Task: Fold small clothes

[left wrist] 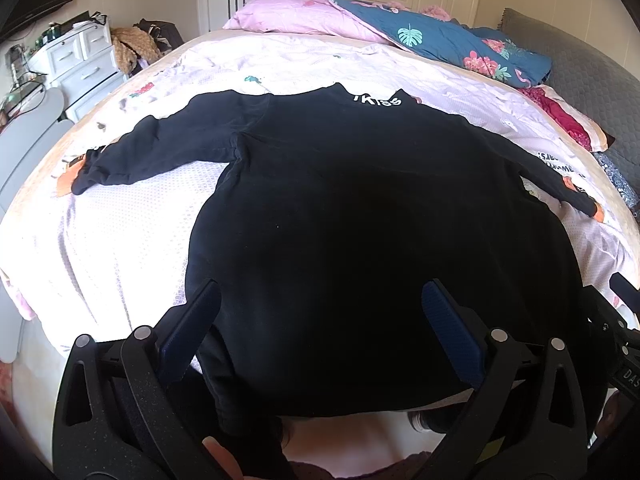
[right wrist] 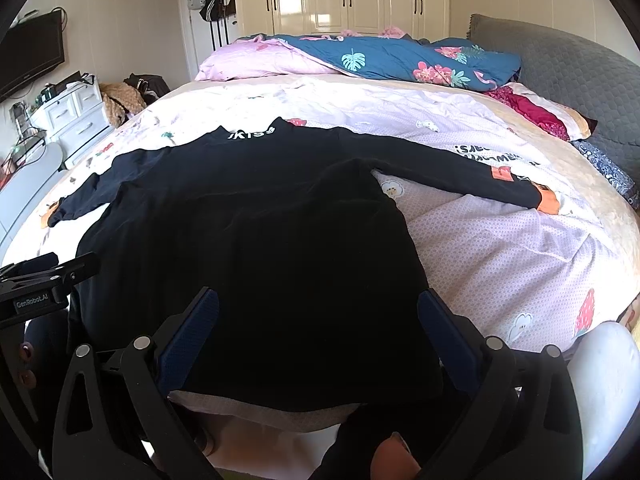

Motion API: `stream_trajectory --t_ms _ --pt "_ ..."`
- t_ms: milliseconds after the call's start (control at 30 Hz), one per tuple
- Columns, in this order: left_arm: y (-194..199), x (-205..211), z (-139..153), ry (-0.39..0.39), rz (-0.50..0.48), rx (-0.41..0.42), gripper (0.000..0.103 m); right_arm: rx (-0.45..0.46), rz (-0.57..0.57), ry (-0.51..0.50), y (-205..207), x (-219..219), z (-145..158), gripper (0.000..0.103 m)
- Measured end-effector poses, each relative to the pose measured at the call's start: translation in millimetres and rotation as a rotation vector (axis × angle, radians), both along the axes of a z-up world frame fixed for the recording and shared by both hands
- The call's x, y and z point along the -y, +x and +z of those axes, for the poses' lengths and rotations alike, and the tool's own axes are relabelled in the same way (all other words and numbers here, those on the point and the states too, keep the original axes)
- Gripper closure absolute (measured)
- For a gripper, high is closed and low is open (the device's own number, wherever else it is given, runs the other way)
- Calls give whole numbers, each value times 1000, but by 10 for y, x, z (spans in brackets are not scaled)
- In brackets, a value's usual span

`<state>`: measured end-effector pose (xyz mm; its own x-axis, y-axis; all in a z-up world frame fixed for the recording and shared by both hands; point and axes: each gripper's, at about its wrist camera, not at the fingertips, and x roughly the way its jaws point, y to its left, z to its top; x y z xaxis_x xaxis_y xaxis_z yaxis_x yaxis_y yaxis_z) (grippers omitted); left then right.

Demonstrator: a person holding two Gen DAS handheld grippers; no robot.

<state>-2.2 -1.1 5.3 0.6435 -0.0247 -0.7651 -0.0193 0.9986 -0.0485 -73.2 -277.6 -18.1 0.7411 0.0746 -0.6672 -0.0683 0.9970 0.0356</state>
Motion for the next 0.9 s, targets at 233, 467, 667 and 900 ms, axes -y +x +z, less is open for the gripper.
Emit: stream_trajectory --t_ms 233,467,667,900 --pt "-6 -2 9 -1 -1 2 9 2 -1 -1 -6 -7 8 4" --pt "-1 -8 7 -5 -3 2 9 3 -1 -2 0 -2 11 4" --pt "0 -2 4 -6 -3 -1 9 2 -1 -3 -1 -1 8 4" --pt "22 10 -4 -6 -8 0 9 -4 6 -12 30 -9 9 4"
